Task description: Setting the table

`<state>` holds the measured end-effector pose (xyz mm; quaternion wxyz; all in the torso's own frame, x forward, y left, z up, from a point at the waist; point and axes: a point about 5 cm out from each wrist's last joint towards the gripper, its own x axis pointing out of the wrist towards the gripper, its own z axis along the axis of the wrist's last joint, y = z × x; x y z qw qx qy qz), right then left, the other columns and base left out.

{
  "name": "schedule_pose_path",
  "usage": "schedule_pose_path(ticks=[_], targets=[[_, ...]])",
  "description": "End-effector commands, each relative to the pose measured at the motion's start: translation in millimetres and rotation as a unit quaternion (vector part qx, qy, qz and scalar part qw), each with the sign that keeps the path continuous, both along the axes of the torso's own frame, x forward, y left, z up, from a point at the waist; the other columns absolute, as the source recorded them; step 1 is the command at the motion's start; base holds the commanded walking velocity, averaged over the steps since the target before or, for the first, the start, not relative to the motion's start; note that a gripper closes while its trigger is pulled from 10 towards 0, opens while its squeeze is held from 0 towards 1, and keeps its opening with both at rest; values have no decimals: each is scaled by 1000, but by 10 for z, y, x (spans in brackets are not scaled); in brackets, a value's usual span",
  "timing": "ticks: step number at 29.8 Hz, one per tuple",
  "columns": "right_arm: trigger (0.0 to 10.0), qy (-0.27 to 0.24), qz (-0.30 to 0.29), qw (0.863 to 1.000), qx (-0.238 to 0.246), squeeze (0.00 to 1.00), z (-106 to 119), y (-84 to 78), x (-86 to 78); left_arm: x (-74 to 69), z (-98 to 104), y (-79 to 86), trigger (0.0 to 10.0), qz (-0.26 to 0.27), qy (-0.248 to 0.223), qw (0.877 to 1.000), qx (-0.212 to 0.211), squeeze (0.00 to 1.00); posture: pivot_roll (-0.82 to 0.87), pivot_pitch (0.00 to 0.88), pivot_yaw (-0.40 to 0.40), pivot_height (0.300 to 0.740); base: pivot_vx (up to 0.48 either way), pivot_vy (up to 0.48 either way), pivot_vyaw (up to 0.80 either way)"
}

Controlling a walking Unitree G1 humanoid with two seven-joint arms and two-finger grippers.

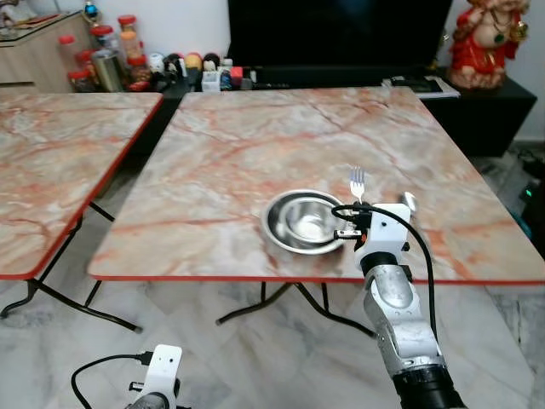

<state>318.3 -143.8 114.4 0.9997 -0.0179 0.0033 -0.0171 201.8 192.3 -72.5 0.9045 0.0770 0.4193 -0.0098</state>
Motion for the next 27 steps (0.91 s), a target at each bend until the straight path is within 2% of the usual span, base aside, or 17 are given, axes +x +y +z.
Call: schedule_pose_path(ticks=[1, 27], targets=[[10000, -7, -1, 1000, 1, 0, 50, -5, 15, 3, -5, -33, 10000, -4, 4, 1000, -1, 0, -54, 0, 25, 736, 0, 0, 0], [10000, 1, -9, 1000, 5, 0, 38, -17, 25, 1, -7, -50, 10000, 6, 0, 1000, -10, 0, -55, 0, 14, 736, 0, 0, 0]])
